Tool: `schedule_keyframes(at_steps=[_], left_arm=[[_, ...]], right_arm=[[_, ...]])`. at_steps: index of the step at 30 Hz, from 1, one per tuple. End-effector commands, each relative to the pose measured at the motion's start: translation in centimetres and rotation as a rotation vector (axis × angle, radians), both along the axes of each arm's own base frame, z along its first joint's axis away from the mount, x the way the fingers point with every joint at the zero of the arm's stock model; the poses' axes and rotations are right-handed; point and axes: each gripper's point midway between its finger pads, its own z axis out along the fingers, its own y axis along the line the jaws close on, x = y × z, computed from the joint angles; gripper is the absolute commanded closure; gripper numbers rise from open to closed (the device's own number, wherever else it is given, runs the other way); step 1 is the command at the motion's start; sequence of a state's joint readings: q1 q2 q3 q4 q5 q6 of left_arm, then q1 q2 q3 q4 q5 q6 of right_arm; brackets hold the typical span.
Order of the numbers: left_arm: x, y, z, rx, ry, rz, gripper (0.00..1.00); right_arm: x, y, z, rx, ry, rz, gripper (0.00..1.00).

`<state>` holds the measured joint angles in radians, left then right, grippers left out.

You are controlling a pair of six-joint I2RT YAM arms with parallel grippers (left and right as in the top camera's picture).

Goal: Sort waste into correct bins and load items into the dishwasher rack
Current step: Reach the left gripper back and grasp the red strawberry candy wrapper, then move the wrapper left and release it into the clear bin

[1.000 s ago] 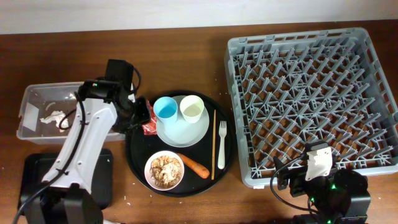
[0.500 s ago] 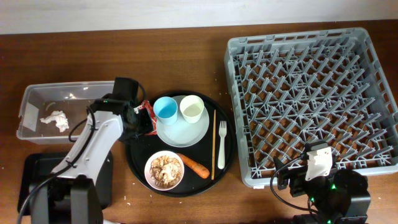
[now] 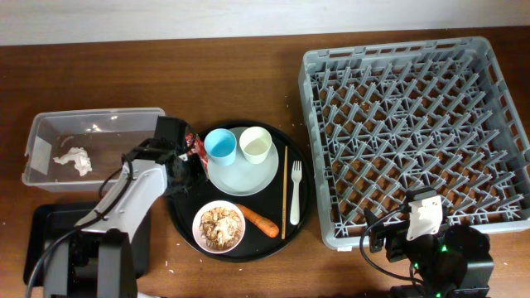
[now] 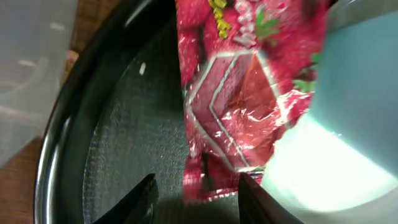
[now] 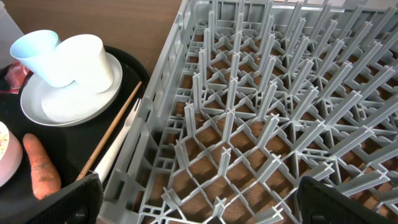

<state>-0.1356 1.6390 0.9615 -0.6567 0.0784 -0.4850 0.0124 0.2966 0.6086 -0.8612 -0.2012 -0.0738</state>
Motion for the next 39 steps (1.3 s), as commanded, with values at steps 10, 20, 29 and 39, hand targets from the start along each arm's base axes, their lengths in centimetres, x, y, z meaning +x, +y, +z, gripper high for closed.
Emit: schedule_keyframes(at_steps=[10, 20, 29, 39], left_arm=[[-0.5, -0.3, -0.4, -0.017, 0.012, 0.011, 0.84], [-0.6, -0.1, 5.3, -0.012, -0.141, -0.034, 0.99], [2.1, 1.2, 3.8, 0.14, -0.204, -0.203, 0.52], [3.9, 1.1, -0.9, 0.153, -0.158, -0.208, 0.57]], right_arm=[[0.0, -0.1, 0.4, 0.01, -0.01, -0.01, 0.01], [0.0, -0.1, 0.4, 0.01, -0.01, -0.01, 0.01], [0.0, -0.1, 0.4, 0.01, -0.01, -0.01, 0.01], [0.0, -0.1, 0.4, 0.01, -0.01, -0.01, 0.01]])
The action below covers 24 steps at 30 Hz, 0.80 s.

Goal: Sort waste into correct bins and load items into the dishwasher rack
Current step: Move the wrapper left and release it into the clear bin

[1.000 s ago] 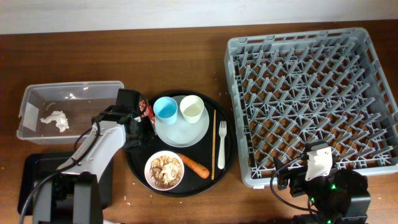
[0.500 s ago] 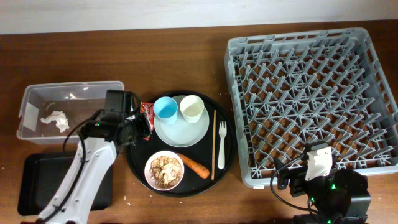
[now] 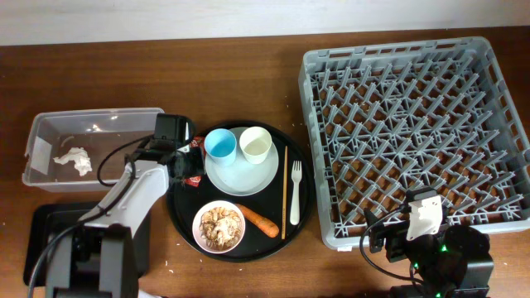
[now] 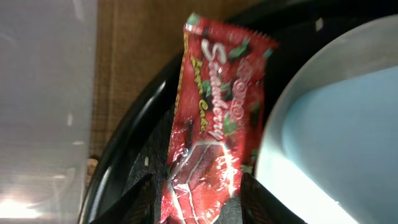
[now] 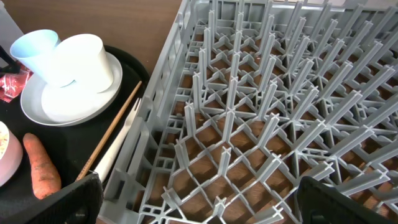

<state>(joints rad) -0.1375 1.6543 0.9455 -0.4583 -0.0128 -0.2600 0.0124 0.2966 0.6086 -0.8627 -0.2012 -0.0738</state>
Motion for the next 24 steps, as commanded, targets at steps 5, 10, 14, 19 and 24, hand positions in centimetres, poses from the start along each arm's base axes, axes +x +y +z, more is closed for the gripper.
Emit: schedule_keyframes(at_steps=[5, 10, 14, 19, 24], left_arm=[[-0.1, 0.3, -1.6, 0.032, 0.03, -0.013, 0.61], [0.0, 0.2, -1.7, 0.032, 0.03, -0.013, 0.62], [-0.2, 0.3, -2.8, 0.036, 0.058, -0.014, 0.67], [-0.1, 0.2, -2.8, 0.035, 0.055, -0.014, 0.93], [0.0, 0.2, -0.4, 0.025, 0.012, -0.015, 1.0]], right_arm=[[0.0, -0.1, 0.5, 0.01, -0.011, -0.01, 0.01], [0.0, -0.1, 0.5, 0.01, -0.012, -0.01, 0.01], [0.0, -0.1, 0.5, 0.01, -0.011, -0.01, 0.01], [0.0, -0.1, 0.5, 0.01, -0.011, -0.01, 0.01], [0.0, -0.1, 0.5, 0.01, -0.012, -0.01, 0.01]])
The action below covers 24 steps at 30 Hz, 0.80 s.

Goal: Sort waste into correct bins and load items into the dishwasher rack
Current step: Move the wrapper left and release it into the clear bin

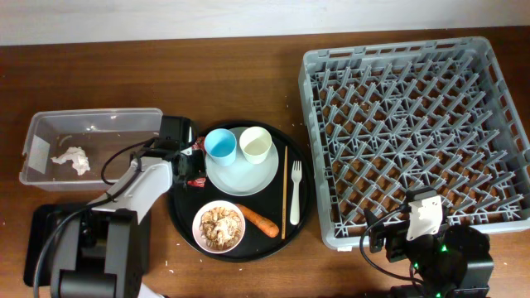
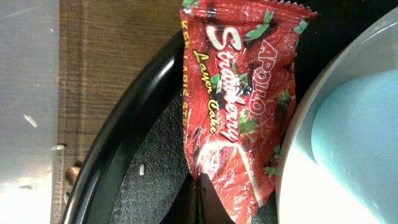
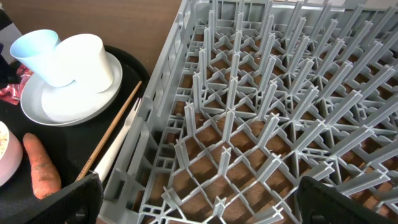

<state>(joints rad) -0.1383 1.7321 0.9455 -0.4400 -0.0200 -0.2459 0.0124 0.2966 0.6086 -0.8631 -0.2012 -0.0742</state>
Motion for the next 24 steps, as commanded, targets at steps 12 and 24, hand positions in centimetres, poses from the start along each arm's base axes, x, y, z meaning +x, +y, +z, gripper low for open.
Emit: schedule_keyframes(at_steps=[12, 24], left_arm=[[-1.8, 5.5, 19.6, 0.029, -0.521, 0.348, 0.99], [-1.8, 15.1, 11.4, 0.075, -0.278, 0.669, 0.99]], right_arm=[[0.0, -0.1, 0.5, 0.01, -0.012, -0.011, 0.01], [0.0, -0.1, 0.5, 0.01, -0.012, -0.011, 0.01]])
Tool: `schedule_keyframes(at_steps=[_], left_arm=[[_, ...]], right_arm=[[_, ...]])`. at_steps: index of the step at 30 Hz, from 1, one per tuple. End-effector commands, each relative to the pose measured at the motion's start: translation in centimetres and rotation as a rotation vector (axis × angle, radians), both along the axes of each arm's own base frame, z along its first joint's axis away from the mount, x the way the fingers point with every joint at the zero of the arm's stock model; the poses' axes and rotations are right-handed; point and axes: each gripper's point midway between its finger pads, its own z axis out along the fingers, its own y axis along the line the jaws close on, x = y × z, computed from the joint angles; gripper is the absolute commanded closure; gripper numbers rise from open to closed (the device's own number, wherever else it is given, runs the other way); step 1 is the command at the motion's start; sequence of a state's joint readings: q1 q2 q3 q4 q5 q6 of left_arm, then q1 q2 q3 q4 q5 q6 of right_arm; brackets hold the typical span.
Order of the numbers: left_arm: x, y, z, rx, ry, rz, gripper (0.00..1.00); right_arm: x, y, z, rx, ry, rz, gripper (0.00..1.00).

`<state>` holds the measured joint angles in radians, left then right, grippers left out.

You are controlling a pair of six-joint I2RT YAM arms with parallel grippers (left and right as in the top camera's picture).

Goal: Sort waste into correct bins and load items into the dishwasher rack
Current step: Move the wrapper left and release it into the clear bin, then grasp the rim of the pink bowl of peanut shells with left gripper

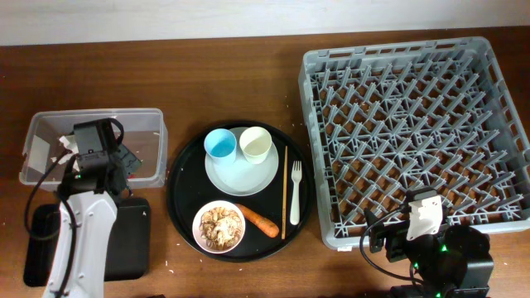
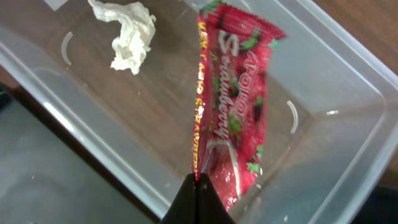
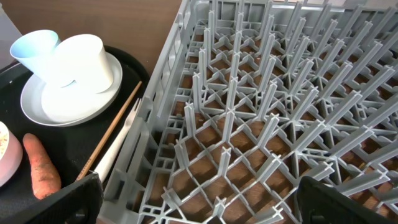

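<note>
My left gripper (image 2: pixel 198 188) is shut on the lower end of a red strawberry-cake wrapper (image 2: pixel 234 118). The wrapper hangs over the inside of the clear plastic bin (image 2: pixel 323 93), where a crumpled white tissue (image 2: pixel 132 32) lies. Overhead, the left gripper (image 1: pixel 124 161) is at the clear bin (image 1: pixel 99 115) on the table's left. On the round black tray (image 1: pixel 179 194) are a pale plate (image 1: pixel 242 172), a blue cup (image 1: pixel 220 143), a cream cup (image 1: pixel 256 146), a bowl of scraps (image 1: pixel 219 225), a carrot (image 1: pixel 258 220), a chopstick (image 1: pixel 285 190) and a white fork (image 1: pixel 295 192). My right gripper (image 3: pixel 199 205) stands open over the grey dishwasher rack (image 3: pixel 267 124).
A black bin (image 1: pixel 124 240) sits at the front left, just below the clear bin. The dishwasher rack (image 1: pixel 414 124) fills the right half of the table, its near left corner next to the tray. The right arm (image 1: pixel 426 228) rests at the rack's front edge.
My left gripper, shut on the wrapper at the tray's left edge, has moved left and now holds it over the clear bin. The right arm has not moved.
My left gripper stood open around the red wrapper on the tray beside the plate, and was still open a moment later. Then it was shut on the wrapper there. Now the wrapper is off the tray and hangs over the clear bin.
</note>
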<state>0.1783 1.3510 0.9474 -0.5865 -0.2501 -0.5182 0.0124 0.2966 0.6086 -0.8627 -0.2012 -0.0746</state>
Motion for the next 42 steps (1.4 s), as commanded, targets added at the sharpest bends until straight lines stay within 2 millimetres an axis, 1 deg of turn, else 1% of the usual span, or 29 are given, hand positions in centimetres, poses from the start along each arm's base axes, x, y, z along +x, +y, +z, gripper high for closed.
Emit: schedule_keyframes(at_steps=[1, 3, 5, 6, 7, 8, 9, 10, 11, 12, 14, 16, 17, 18, 20, 23, 26, 28, 30, 32, 35, 36, 39, 42], left_arm=[[1.3, 0.3, -0.5, -0.014, -0.013, 0.007, 0.99], [1.8, 0.4, -0.9, -0.013, -0.018, 0.007, 0.98], [2.0, 0.4, -0.9, -0.011, -0.027, 0.007, 0.59], [2.2, 0.5, -0.4, -0.007, -0.04, 0.004, 0.37], [2.4, 0.5, 0.5, -0.002, -0.063, 0.003, 0.3], [2.5, 0.5, 1.3, 0.002, -0.086, 0.003, 0.28], [2.6, 0.5, 2.0, 0.005, -0.103, 0.001, 0.28], [2.9, 0.0, 4.1, 0.018, -0.149, -0.062, 0.35], [3.0, -0.5, 5.0, 0.008, -0.167, -0.093, 0.39], [2.6, -1.7, 6.2, -0.026, -0.196, -0.144, 0.41], [0.6, -4.1, 7.7, -0.106, -0.21, -0.221, 0.42], [-2.2, -6.7, 8.7, -0.168, -0.196, -0.29, 0.42], [-4.1, -8.4, 8.9, -0.191, -0.171, -0.341, 0.42], [-5.3, -9.6, 8.9, -0.199, -0.145, -0.378, 0.43], [-7.5, -12.4, 8.3, -0.215, -0.08, -0.478, 0.43], [-10.0, -16.6, 6.9, -0.236, 0.037, -0.645, 0.43], [-11.8, -20.1, 5.7, -0.256, 0.13, -0.769, 0.47], [-12.7, -21.7, 4.6, -0.249, 0.196, -0.814, 0.47], [-13.0, -22.4, 3.7, -0.221, 0.244, -0.828, 0.47], [-13.5, -23.7, 2.6, -0.202, 0.3, -0.857, 0.47], [-14.1, -25.1, 0.8, -0.163, 0.388, -0.902, 0.52], [-14.4, -25.7, -0.1, -0.15, 0.428, -0.923, 0.52], [-15.1, -26.6, -1.8, -0.122, 0.507, -0.957, 0.52], [-15.3, -28.0, -3.2, -0.103, 0.543, -0.994, 0.52]], right_arm=[[0.0, -0.1, 0.5, 0.011, -0.011, -0.011, 0.01], [0.0, -0.1, 0.5, 0.011, -0.011, -0.011, 0.01], [0.0, -0.1, 0.5, 0.011, -0.012, -0.011, 0.01], [0.0, -0.1, 0.5, 0.011, -0.011, -0.011, 0.01], [0.0, -0.1, 0.5, 0.011, -0.011, -0.011, 0.01], [0.0, -0.1, 0.5, 0.011, -0.012, -0.011, 0.01], [0.0, -0.1, 0.5, 0.011, -0.011, -0.011, 0.01], [0.0, -0.1, 0.5, 0.011, -0.011, -0.011, 0.01], [0.0, -0.1, 0.5, 0.011, -0.011, -0.011, 0.01], [0.0, -0.1, 0.5, 0.011, -0.012, -0.011, 0.01], [0.0, -0.1, 0.5, 0.011, -0.012, -0.011, 0.01], [0.0, -0.1, 0.5, 0.011, -0.011, -0.011, 0.01], [0.0, -0.1, 0.5, 0.011, -0.012, -0.011, 0.01], [0.0, -0.1, 0.5, 0.011, -0.011, -0.011, 0.01], [0.0, -0.1, 0.5, 0.011, -0.011, -0.011, 0.01], [0.0, -0.1, 0.5, 0.011, -0.012, -0.011, 0.01], [0.0, -0.1, 0.5, 0.011, -0.012, -0.011, 0.01], [0.0, -0.1, 0.5, 0.011, -0.011, -0.011, 0.01], [0.0, -0.1, 0.5, 0.011, -0.011, -0.011, 0.01], [0.0, -0.1, 0.5, 0.011, -0.011, -0.011, 0.01], [0.0, -0.1, 0.5, 0.011, -0.011, -0.011, 0.01], [0.0, -0.1, 0.5, 0.011, -0.012, -0.011, 0.01], [0.0, -0.1, 0.5, 0.011, -0.012, -0.011, 0.01], [0.0, -0.1, 0.5, 0.011, -0.011, -0.011, 0.02]])
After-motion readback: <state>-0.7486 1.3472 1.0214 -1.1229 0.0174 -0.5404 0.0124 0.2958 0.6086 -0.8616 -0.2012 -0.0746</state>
